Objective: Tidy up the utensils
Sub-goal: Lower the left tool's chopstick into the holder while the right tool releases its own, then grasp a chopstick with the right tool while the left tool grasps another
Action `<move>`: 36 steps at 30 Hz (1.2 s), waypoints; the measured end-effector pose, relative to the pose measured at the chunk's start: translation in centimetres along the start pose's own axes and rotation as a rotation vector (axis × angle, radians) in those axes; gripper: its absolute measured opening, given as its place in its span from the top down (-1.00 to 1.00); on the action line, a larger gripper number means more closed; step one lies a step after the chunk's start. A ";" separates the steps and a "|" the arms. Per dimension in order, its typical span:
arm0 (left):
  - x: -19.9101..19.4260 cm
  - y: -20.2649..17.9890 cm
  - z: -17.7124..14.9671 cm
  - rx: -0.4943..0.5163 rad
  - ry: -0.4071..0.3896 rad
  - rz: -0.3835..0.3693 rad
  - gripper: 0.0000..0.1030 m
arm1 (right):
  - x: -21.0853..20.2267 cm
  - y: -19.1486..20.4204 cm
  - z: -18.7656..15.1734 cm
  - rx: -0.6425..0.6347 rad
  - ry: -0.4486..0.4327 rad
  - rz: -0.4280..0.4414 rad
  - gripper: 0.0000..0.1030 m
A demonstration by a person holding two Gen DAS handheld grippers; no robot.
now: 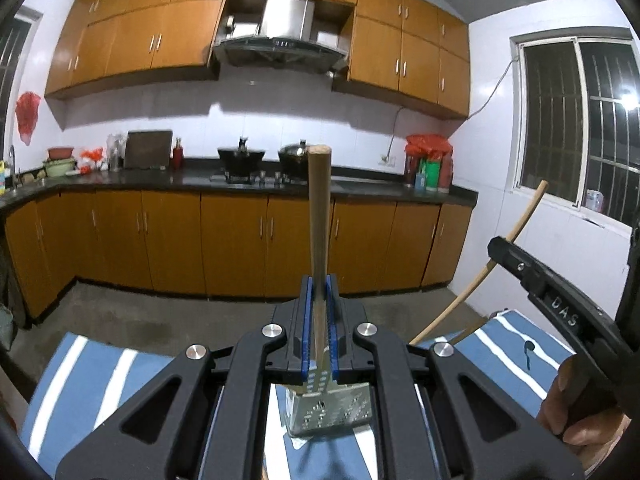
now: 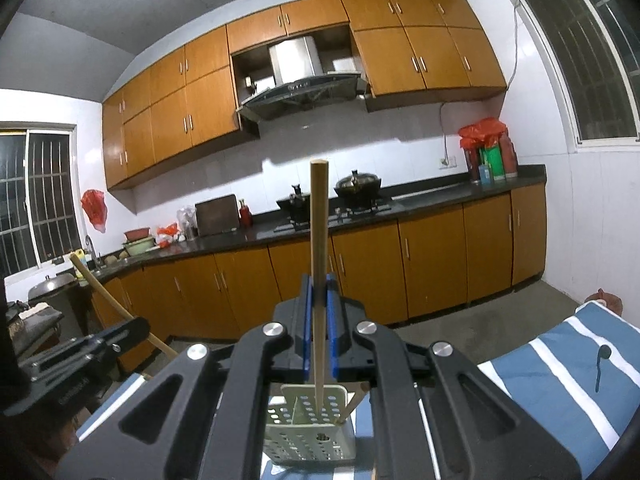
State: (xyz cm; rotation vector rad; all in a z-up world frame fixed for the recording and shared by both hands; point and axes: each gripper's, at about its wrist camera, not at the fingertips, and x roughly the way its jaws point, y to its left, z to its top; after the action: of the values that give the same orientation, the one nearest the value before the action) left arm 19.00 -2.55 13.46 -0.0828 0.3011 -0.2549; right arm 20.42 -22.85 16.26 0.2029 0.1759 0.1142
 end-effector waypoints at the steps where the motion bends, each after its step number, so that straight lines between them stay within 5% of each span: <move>1: 0.4 0.1 -0.4 -0.006 0.012 -0.003 0.86 | 0.4 0.0 -0.3 -0.003 0.009 -0.002 0.84; 9: 2.1 0.9 -1.8 -0.043 0.096 -0.029 0.84 | 1.1 0.7 -2.6 -0.039 0.070 0.015 0.70; 14: 0.5 1.5 -1.3 -0.055 0.065 -0.015 0.29 | -0.7 0.2 -2.2 -0.024 0.046 0.013 0.48; 23: -4.5 3.0 -1.1 -0.087 -0.002 0.027 0.08 | -5.5 -3.6 -3.5 0.034 0.065 -0.086 0.25; 28: -6.3 4.7 -4.9 -0.065 0.049 0.158 -0.03 | -5.3 -7.0 -9.1 0.059 0.254 -0.169 0.25; 31: -5.6 5.9 -8.5 -0.054 0.149 0.220 -0.03 | -4.3 -8.0 -13.7 0.078 0.413 -0.184 0.26; 33: -4.9 6.6 -11.6 -0.057 0.240 0.255 -0.03 | -3.9 -8.0 -17.0 0.074 0.521 -0.163 0.45; 36: -3.9 7.2 -14.4 -0.096 0.340 0.240 0.00 | -3.7 -7.2 -20.6 0.056 0.638 -0.112 0.55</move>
State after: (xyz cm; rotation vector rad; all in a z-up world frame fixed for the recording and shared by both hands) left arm 12.73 4.80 0.00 -0.0967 0.6566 -0.0135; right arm 13.68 -26.44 -4.52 0.2070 0.8254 0.0594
